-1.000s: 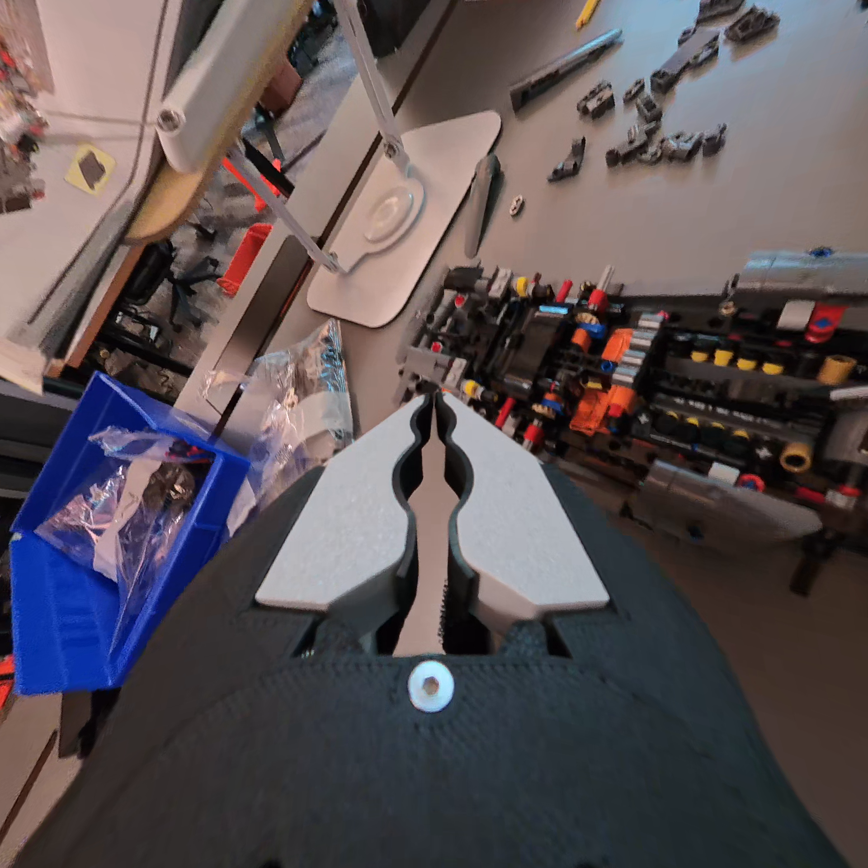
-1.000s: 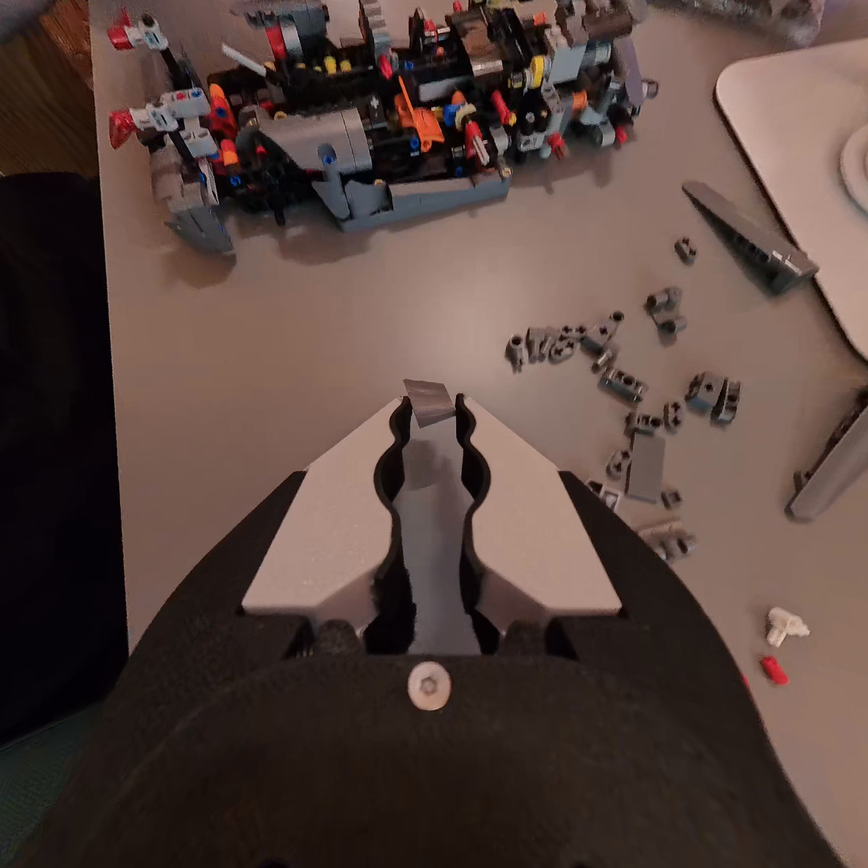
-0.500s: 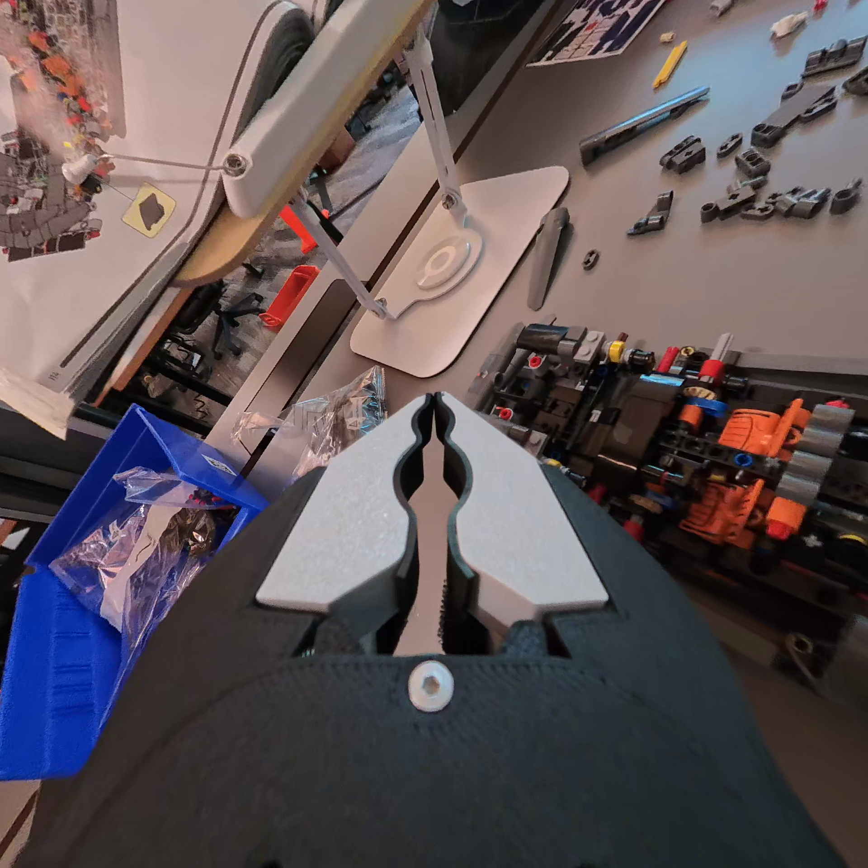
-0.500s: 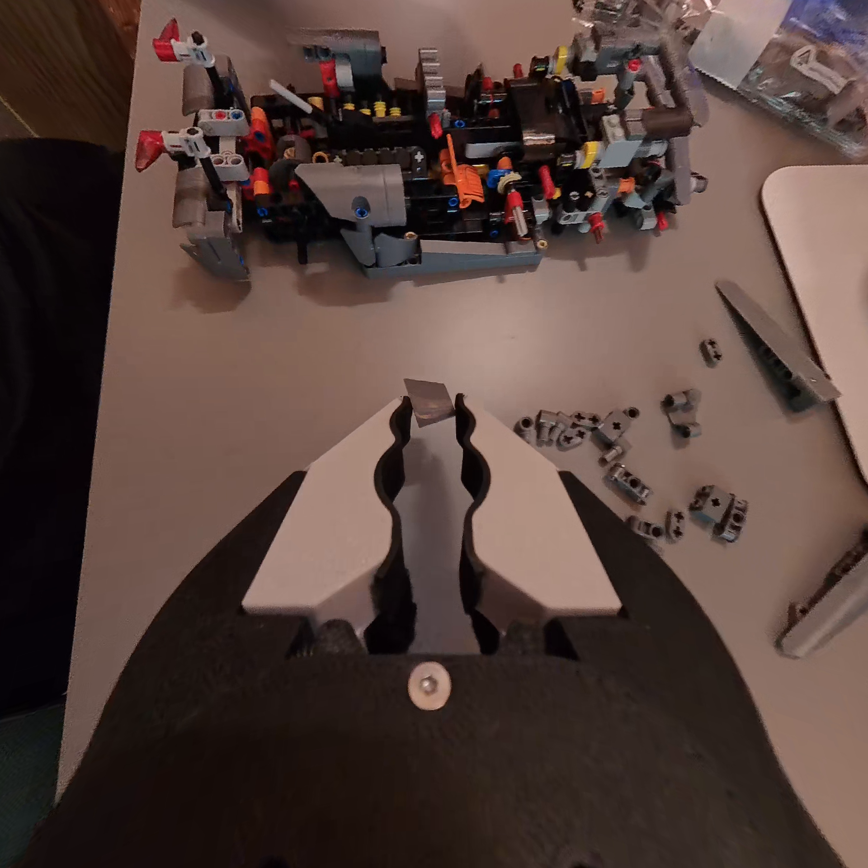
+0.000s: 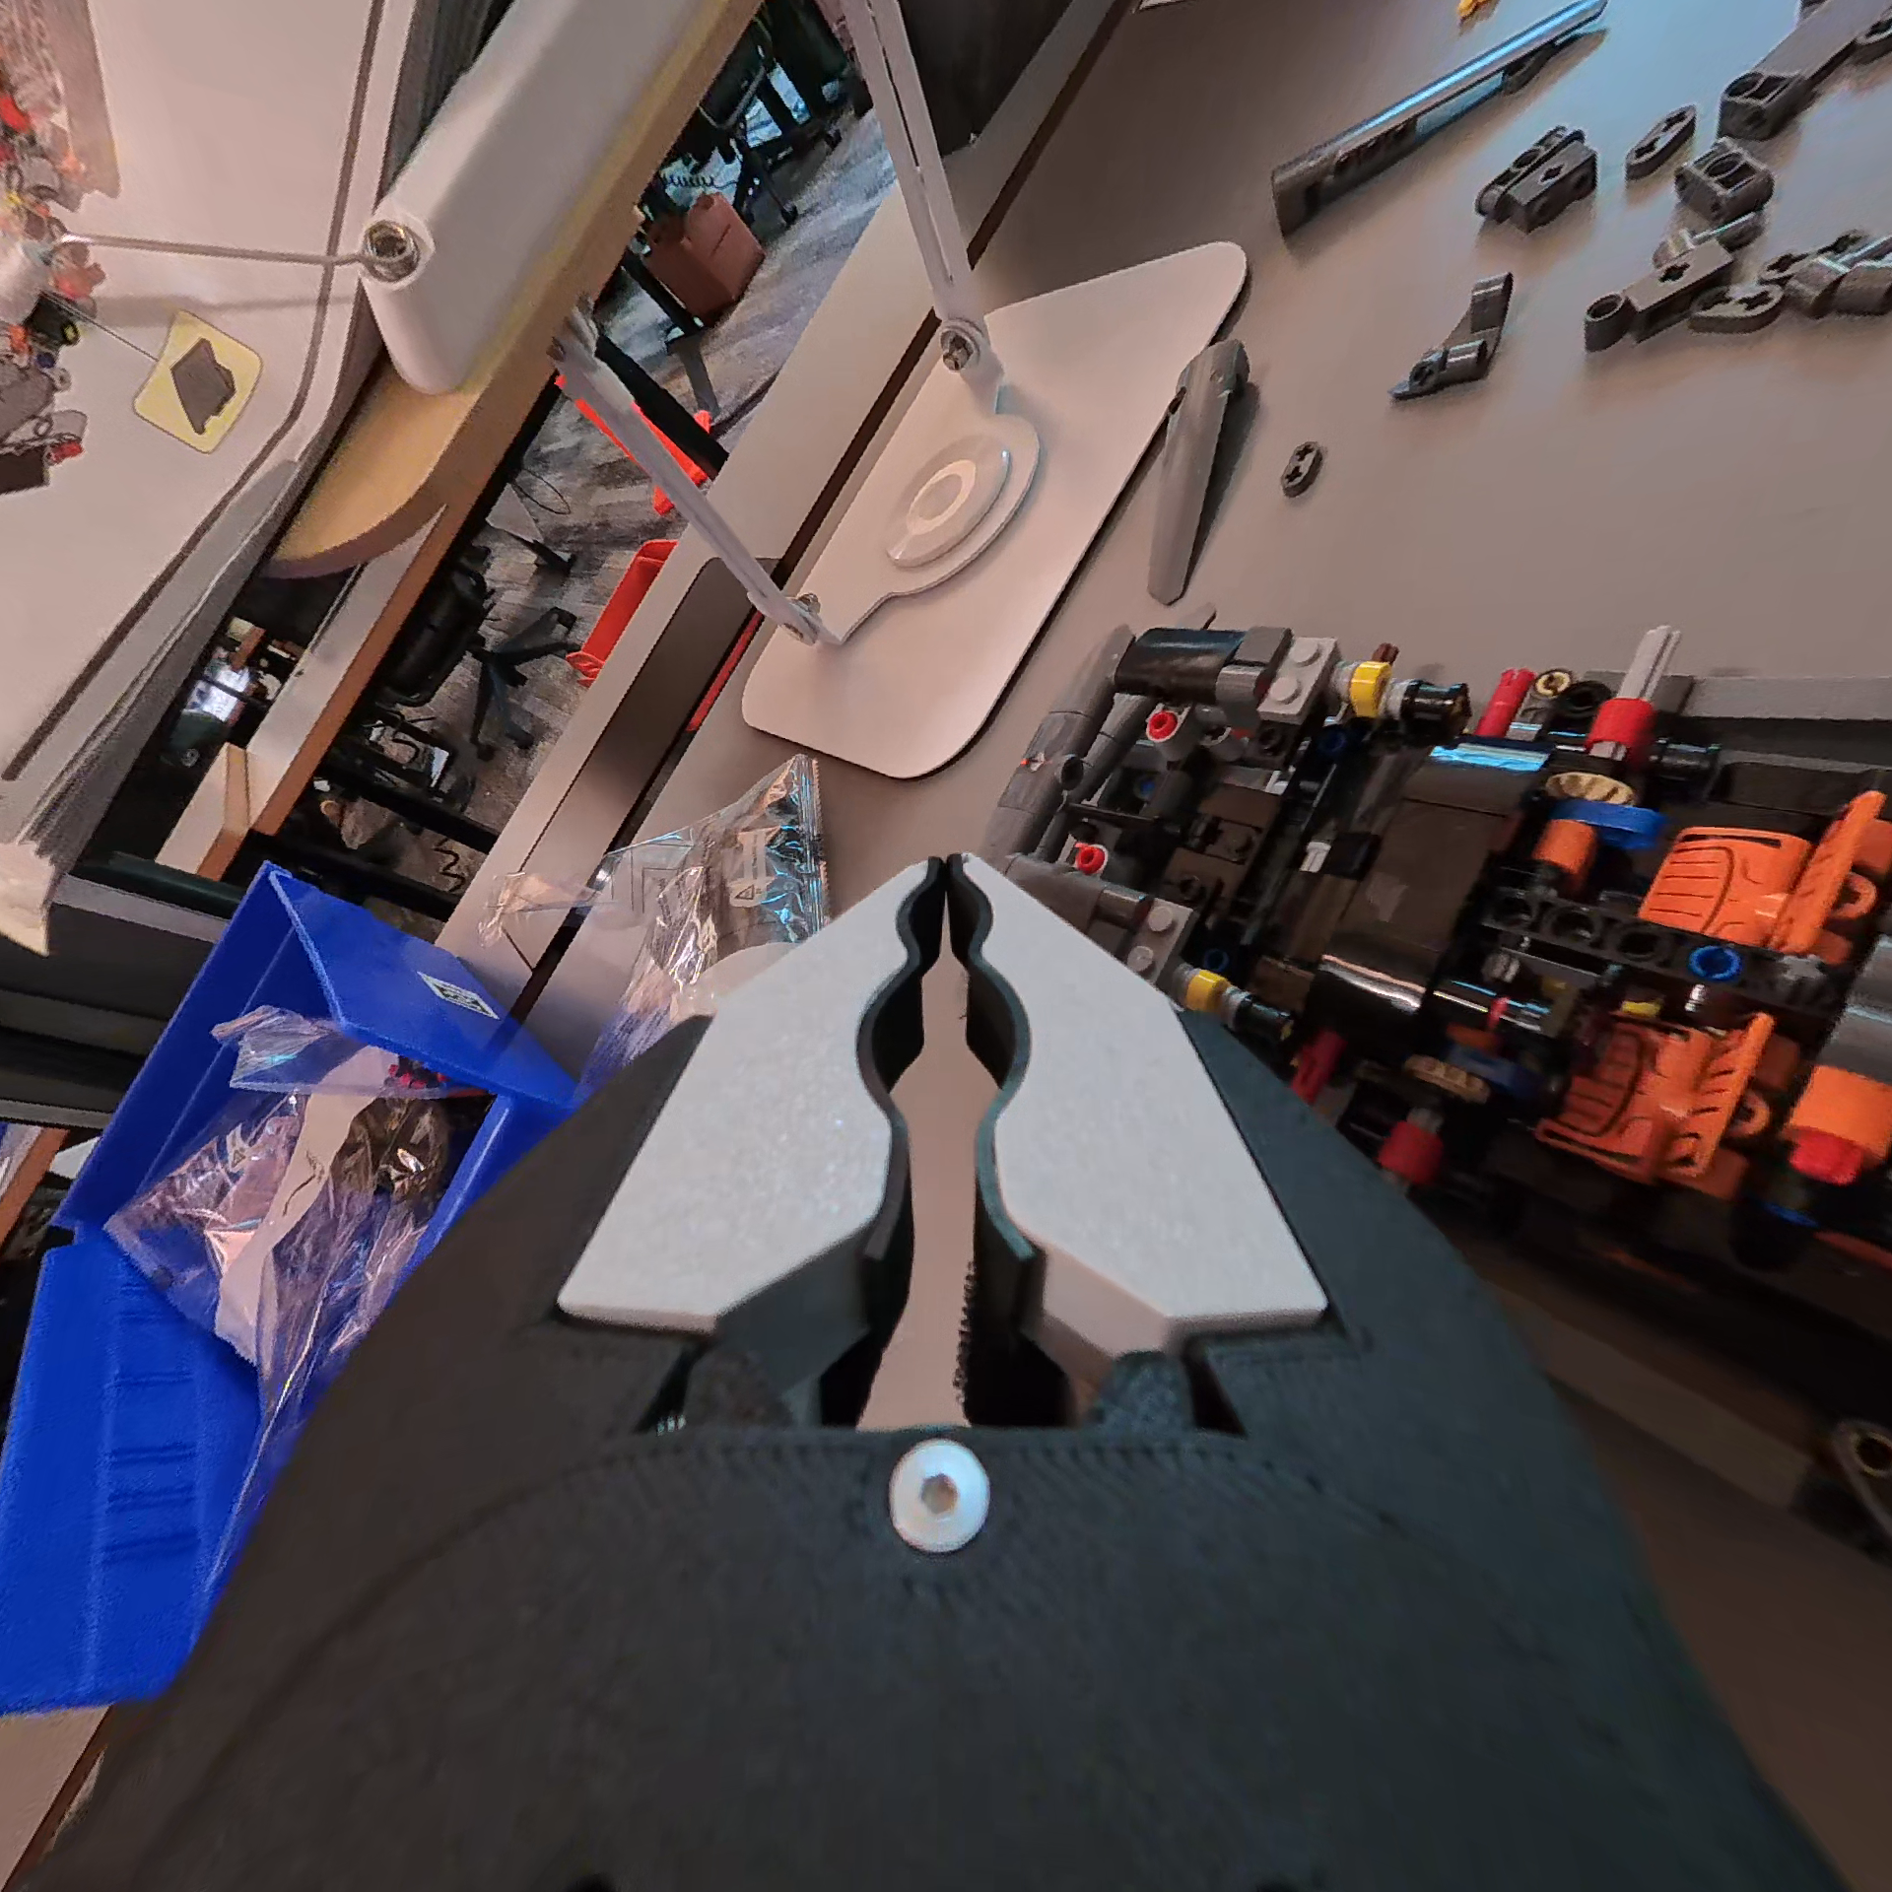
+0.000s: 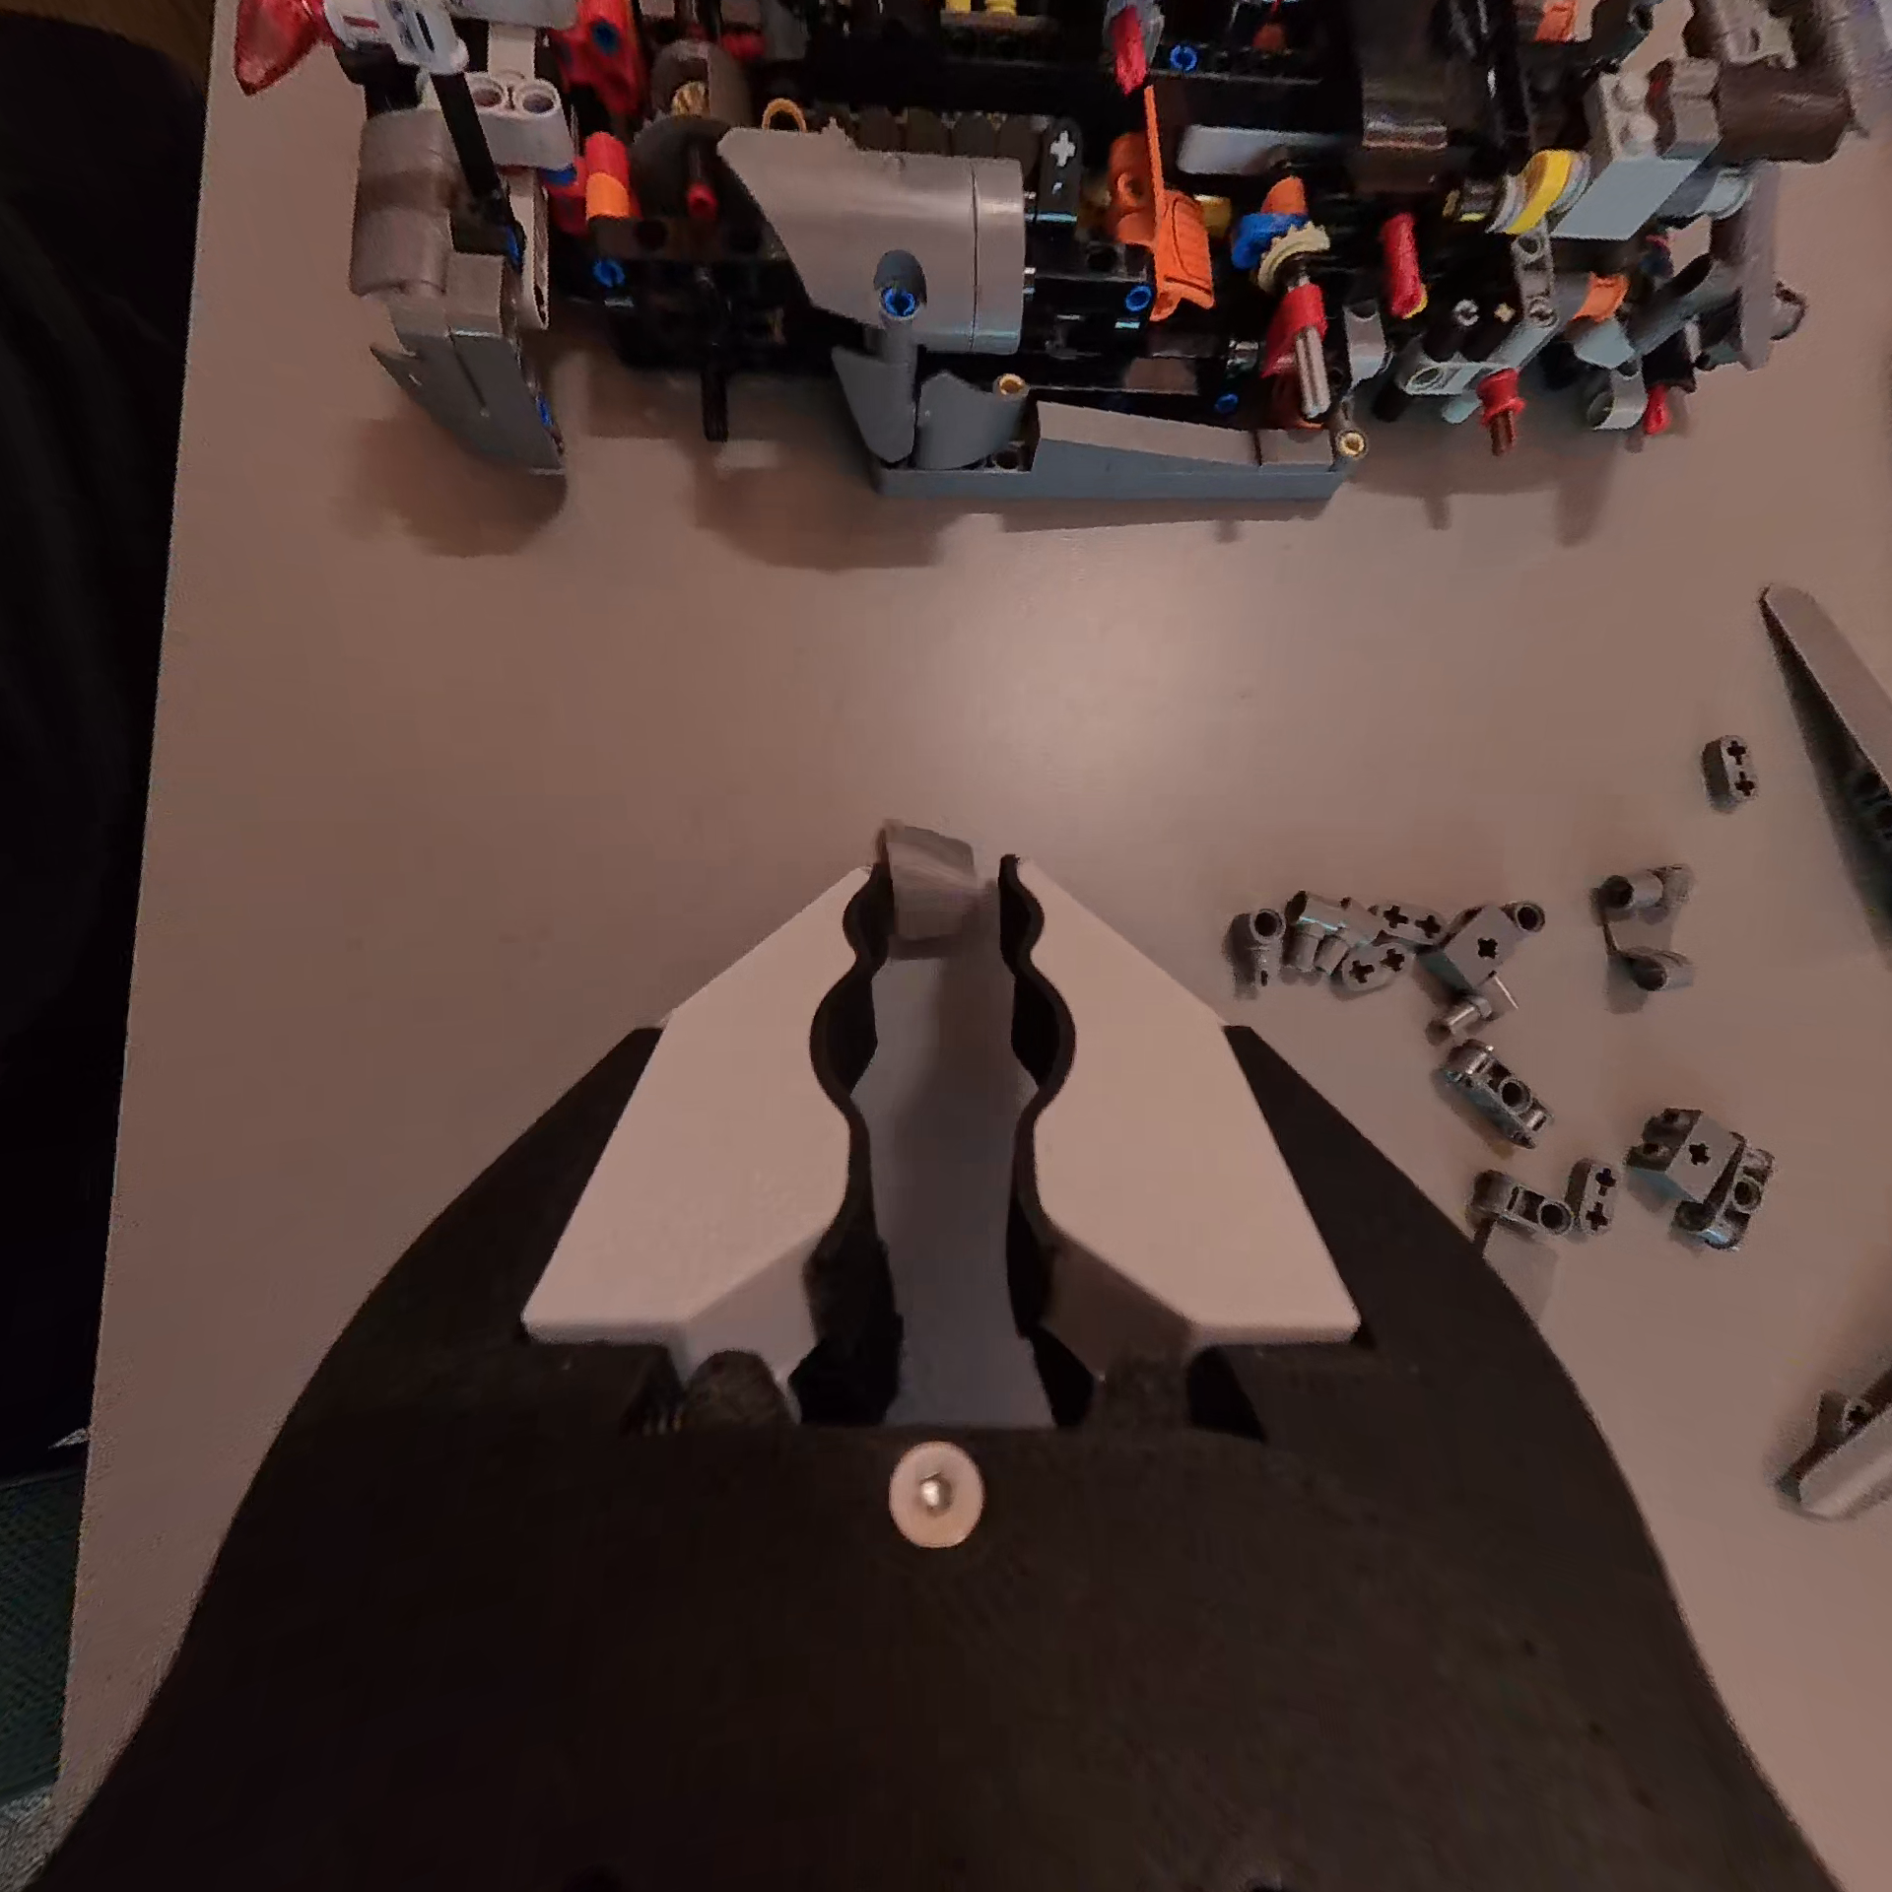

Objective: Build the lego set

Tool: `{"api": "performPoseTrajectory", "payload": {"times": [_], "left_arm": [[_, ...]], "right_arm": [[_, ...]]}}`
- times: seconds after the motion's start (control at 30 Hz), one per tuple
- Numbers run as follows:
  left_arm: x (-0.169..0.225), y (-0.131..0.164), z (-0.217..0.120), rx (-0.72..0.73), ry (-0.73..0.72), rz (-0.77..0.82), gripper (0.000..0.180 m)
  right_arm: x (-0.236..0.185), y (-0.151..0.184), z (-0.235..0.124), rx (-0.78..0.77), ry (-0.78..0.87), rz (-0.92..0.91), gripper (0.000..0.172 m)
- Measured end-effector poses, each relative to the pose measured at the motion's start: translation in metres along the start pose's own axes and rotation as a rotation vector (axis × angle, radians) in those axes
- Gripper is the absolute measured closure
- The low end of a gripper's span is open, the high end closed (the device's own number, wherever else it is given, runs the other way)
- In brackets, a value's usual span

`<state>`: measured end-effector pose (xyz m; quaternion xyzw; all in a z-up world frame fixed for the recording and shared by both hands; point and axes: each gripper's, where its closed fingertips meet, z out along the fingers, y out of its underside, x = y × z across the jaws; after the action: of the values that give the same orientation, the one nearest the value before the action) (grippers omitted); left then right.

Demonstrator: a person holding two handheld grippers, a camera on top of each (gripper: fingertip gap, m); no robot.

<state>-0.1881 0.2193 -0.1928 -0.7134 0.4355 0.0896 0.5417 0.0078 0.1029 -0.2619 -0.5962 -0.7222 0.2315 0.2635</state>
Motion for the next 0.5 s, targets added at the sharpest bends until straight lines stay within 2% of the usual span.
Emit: {"api": "performPoseTrajectory", "payload": {"times": [0.1, 0.2, 0.37, 0.5], "left_arm": [[0.0, 0.001, 0.002, -0.005, 0.0, -0.006, 0.18], [-0.003, 0.0, 0.001, 0.001, -0.015, -0.01, 0.18], [-0.011, -0.002, -0.004, 0.016, -0.039, -0.033, 0.18], [-0.013, -0.001, -0.005, 0.018, -0.046, -0.036, 0.18]], "right_arm": [[-0.001, -0.002, -0.003, 0.016, -0.005, 0.009, 0.142], [0.005, -0.005, -0.014, 0.049, 0.026, 0.032, 0.143], [0.02, -0.012, -0.055, 0.164, 0.089, 0.104, 0.142], [0.034, 0.003, -0.091, 0.182, 0.182, 0.158, 0.143]]}}
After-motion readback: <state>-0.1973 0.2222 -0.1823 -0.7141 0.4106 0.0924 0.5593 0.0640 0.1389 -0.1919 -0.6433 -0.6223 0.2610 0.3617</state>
